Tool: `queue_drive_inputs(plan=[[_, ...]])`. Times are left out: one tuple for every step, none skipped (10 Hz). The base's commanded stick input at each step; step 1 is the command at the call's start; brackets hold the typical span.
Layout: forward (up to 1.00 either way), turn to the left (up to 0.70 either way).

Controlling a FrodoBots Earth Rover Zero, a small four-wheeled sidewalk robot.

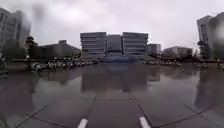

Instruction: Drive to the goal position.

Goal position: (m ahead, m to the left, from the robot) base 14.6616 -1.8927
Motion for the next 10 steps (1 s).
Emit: queue_drive_inputs(plan=[[1.00, 0.00], [1.00, 0.00], [1.00, 0.00], [1.00, 0.00], [1.00, 0.00], [1.00, 0.00], [1.00, 0.00], [1.00, 0.00], [1.00, 0.00], [1.00, 0.00]])
